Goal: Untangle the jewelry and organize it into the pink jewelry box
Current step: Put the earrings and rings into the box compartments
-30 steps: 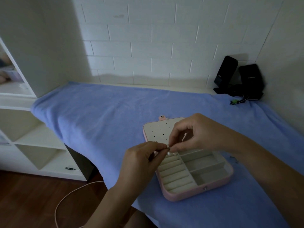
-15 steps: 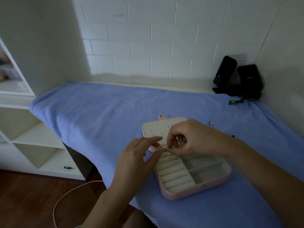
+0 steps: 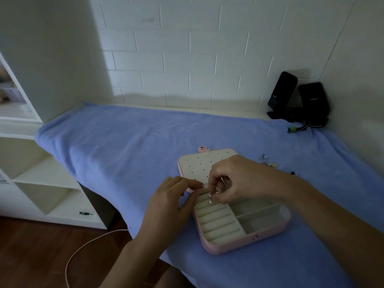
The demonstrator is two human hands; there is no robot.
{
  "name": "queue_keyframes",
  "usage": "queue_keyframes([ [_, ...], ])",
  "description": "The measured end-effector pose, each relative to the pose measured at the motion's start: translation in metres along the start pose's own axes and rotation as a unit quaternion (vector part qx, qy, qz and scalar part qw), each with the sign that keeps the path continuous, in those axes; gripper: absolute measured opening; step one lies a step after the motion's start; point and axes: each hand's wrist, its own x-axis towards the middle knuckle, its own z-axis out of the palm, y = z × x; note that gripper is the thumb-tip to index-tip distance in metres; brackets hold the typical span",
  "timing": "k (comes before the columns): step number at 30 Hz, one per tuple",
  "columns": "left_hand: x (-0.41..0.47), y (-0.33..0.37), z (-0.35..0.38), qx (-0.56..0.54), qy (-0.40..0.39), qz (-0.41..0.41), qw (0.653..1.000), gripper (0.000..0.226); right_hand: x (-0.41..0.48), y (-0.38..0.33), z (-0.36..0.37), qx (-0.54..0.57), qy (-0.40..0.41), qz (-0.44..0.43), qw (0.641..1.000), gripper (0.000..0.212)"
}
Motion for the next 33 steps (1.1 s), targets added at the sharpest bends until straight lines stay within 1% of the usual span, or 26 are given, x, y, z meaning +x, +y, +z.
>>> queue_keyframes([
  [3,0.0,-0.002,0.002,0.005,-0.019,0.011,1.0,0.03,0.006,0.002,0.007,-0.059,0.0,0.008,0.998,0.006],
  [7,0.0,-0.004,0.004,0.001,-0.035,0.019,0.999,0.029,0.007,0.002,0.01,-0.078,0.002,0.006,0.997,0.007],
  [10,-0.001,-0.004,0.004,0.004,-0.04,0.019,0.999,0.03,0.007,0.002,0.011,-0.069,-0.002,0.007,0.998,0.007],
  [21,-0.004,-0.002,0.002,-0.009,-0.045,0.009,0.999,0.034,0.008,0.0,0.01,-0.04,0.022,0.011,0.999,0.008],
  [29,-0.003,-0.001,0.001,-0.001,-0.052,0.004,0.999,0.035,0.012,0.003,0.015,-0.048,0.019,0.019,0.998,0.007],
  [33,-0.003,-0.001,0.001,0.0,-0.055,0.005,0.998,0.035,0.011,0.004,0.014,-0.051,0.033,0.003,0.998,0.009],
])
